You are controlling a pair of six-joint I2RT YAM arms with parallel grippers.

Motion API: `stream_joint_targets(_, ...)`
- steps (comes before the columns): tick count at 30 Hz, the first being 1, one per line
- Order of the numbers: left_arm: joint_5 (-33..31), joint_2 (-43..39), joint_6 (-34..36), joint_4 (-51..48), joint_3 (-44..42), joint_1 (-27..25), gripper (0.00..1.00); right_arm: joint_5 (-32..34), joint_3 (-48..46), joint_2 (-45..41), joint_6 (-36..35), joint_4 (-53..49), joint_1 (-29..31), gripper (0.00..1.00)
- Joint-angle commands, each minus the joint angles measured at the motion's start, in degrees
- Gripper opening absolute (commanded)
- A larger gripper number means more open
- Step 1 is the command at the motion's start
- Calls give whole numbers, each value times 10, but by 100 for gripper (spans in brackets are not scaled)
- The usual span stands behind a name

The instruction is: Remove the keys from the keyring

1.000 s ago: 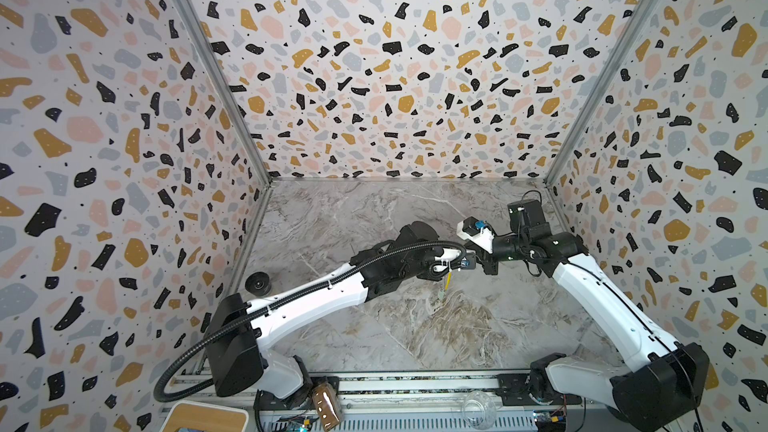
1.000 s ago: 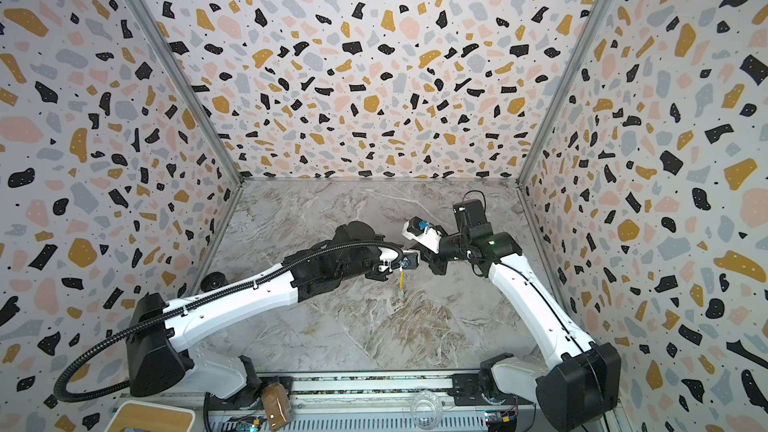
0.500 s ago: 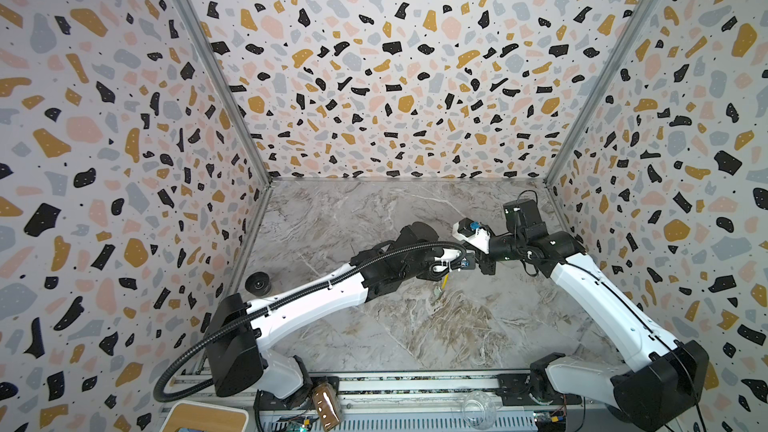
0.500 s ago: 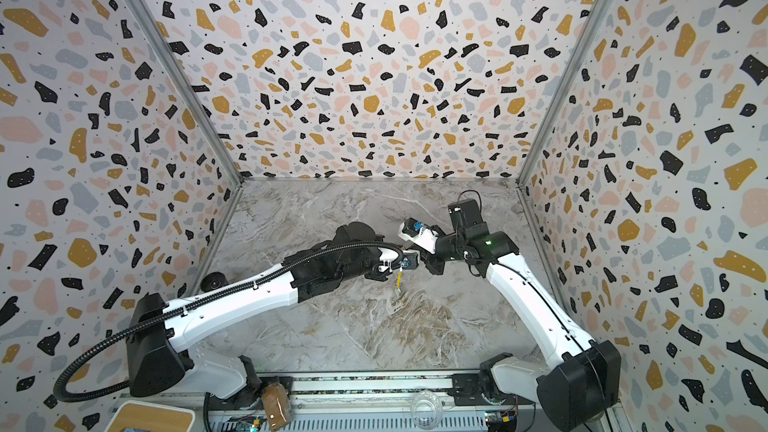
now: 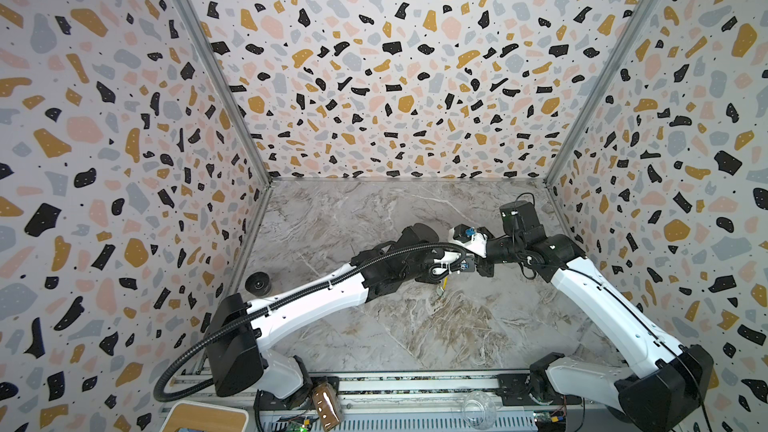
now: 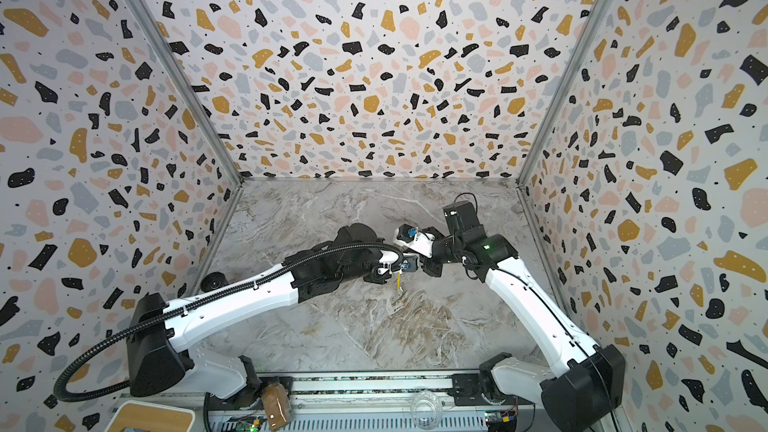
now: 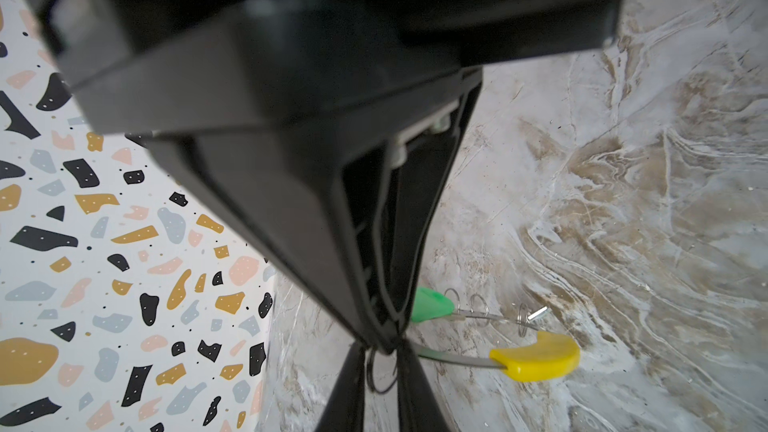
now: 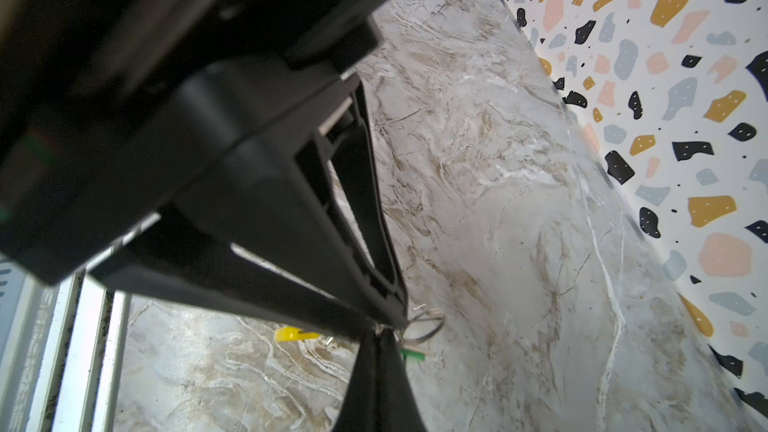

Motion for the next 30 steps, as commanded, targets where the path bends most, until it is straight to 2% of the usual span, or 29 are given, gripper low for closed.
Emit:
stream_joint_targets(1,10,10,-10,-13,23,-1,15,-15,8,-28,-19,10,6,0)
stream_joint_targets(11,26,19,-16,-25,41,-1,10,4,-1,-35,-41,1,9,0)
stream_joint_targets(19,51,27,-28,-31,51,8,0,16,-5,-39,-44,9,9,0)
stream_joint_targets(30,131,9,-62,2,36,41,0,37,-26,-67,-36,31,2,16)
